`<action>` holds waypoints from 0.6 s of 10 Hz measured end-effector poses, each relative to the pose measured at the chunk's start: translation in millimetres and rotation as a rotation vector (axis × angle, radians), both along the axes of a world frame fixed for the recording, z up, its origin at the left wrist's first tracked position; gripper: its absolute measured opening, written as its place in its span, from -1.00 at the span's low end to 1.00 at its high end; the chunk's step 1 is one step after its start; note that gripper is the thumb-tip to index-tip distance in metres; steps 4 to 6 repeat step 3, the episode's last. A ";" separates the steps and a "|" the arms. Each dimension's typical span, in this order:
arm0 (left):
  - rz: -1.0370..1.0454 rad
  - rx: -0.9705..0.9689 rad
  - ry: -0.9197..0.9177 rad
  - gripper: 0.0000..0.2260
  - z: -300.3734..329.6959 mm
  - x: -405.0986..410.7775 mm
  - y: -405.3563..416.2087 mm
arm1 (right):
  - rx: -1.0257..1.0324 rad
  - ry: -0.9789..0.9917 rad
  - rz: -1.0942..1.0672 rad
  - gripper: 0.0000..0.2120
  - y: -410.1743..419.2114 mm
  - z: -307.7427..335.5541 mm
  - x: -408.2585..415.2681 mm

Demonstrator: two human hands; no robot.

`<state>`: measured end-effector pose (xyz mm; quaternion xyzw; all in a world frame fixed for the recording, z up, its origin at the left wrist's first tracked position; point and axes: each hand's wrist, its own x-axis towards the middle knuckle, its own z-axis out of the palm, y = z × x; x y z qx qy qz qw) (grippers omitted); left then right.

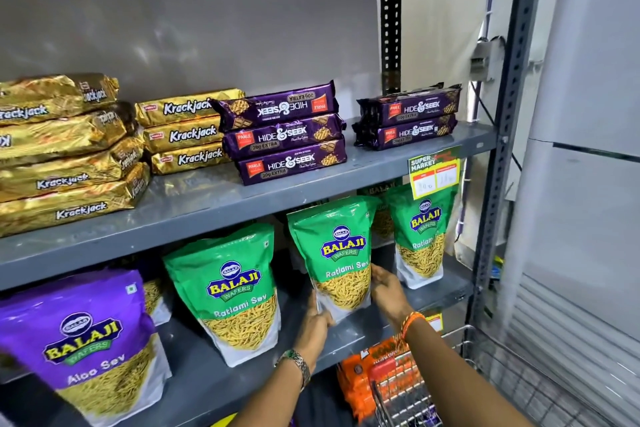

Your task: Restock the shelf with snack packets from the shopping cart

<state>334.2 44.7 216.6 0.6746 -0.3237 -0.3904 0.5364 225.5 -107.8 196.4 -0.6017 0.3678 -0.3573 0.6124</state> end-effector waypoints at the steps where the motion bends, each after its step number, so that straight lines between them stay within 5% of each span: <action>1: -0.014 0.022 -0.003 -0.30 3.4 0.5 3.4 | 0.005 -0.005 -0.001 -0.45 0.7 -1.0 2.6; 6: -0.046 0.044 -0.042 -0.19 2.7 2.8 4.3 | -0.001 -0.044 -0.027 -0.35 -3.4 -10.2 8.0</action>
